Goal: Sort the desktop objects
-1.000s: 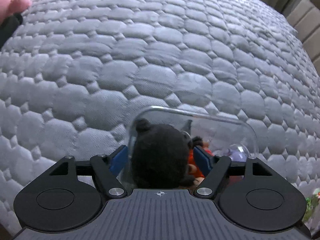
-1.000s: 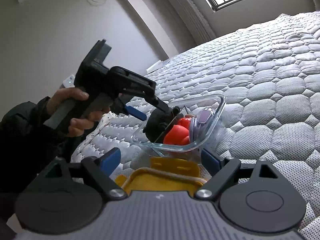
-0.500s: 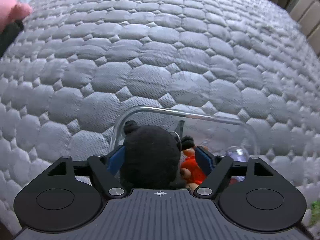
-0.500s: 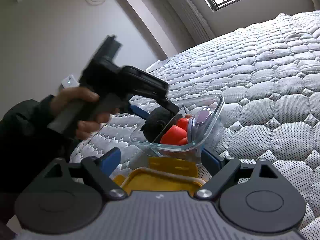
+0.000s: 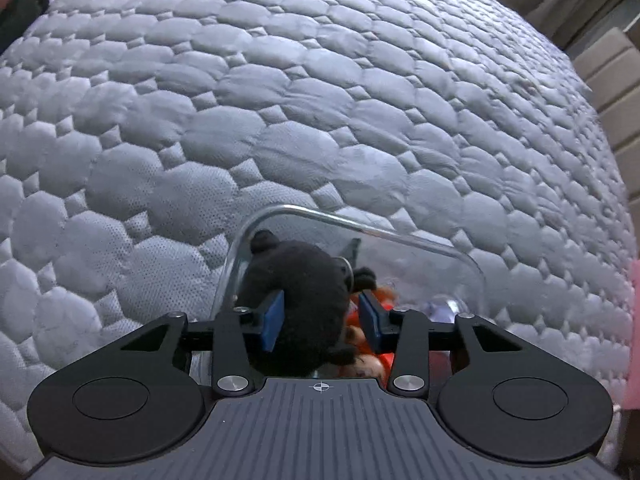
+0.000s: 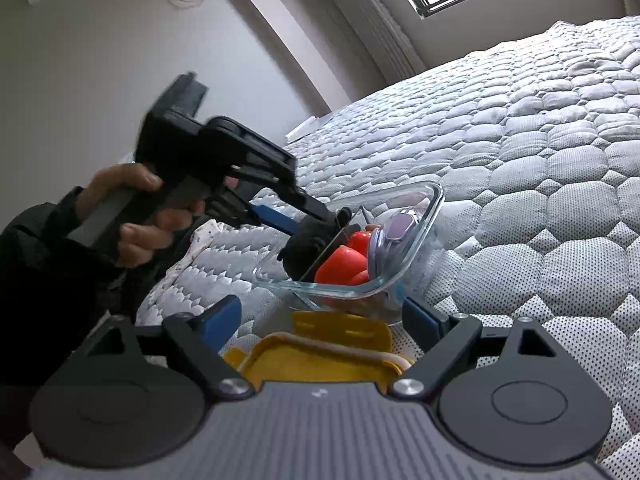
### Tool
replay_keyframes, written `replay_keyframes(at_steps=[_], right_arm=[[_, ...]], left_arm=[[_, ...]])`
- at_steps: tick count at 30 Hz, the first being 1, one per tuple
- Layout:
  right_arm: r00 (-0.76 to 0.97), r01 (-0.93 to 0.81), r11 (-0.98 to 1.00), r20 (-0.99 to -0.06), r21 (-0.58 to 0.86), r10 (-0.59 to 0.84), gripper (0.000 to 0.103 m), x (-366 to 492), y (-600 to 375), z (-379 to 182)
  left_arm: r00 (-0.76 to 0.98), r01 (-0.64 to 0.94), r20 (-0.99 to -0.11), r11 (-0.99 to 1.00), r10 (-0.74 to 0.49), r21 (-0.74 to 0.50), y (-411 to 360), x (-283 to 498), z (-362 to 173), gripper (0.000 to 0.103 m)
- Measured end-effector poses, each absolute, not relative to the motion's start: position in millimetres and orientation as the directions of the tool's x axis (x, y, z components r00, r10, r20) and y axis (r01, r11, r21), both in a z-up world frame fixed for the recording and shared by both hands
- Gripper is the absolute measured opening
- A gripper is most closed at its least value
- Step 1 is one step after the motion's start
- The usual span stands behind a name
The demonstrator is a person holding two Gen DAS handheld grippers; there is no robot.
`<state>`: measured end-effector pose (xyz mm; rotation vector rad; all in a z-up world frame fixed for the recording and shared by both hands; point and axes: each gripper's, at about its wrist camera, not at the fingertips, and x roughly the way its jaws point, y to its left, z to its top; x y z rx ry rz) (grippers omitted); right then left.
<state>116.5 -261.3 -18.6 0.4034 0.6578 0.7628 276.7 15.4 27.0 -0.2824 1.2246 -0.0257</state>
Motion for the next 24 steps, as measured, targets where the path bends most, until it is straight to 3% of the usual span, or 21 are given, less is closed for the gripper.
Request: replay_keyframes(at_steps=[2,8,11,13,15,17,22,24], right_arm=[[0.538,-0.505,0.658,-0.393,0.558,0.746,0.089,116,-262,-18],[0.538,-0.505,0.659,-0.394,0.558,0.746,0.089,116,-263,-18],[0.535,-0.508,0.658,-0.395,0.556,0.746,0.089,116,-263,-18],[0.54,-0.506,0.666,-0.401,0.548,0.74,0.089,116,-262,-19],[0.547,-0.503,0.675,-0.406,0.539,0.732,0.089,115,-262,-19],[0.551,-0.501,0.679,-0.407,0.537,0.729,0.089,115,-263,-19],[0.556,-0.481,0.698,-0.431,0.53,0.71,0.089,118,-260,-21],[0.584,-0.451,0.739,-0.461,0.5,0.668,0.089,116,-257,-22]], left_arm=[[0.336,-0.133,-0.927,0.967,-0.163,-0.218,12,279,23,0.054],[0.345,-0.122,-0.919,0.961,-0.192,-0.247,6,280,18,0.082],[0.36,-0.121,-0.907,0.953,-0.218,-0.277,7,280,15,0.091],[0.38,-0.113,-0.899,0.954,-0.216,-0.277,6,276,20,0.087],[0.398,-0.096,-0.893,0.958,-0.211,-0.269,8,268,30,0.07],[0.397,-0.087,-0.883,0.948,-0.25,-0.307,18,253,36,0.062],[0.371,-0.072,-0.89,0.947,-0.265,-0.312,40,201,33,0.069],[0.381,-0.042,-0.889,0.956,-0.253,-0.29,44,177,31,0.084]])
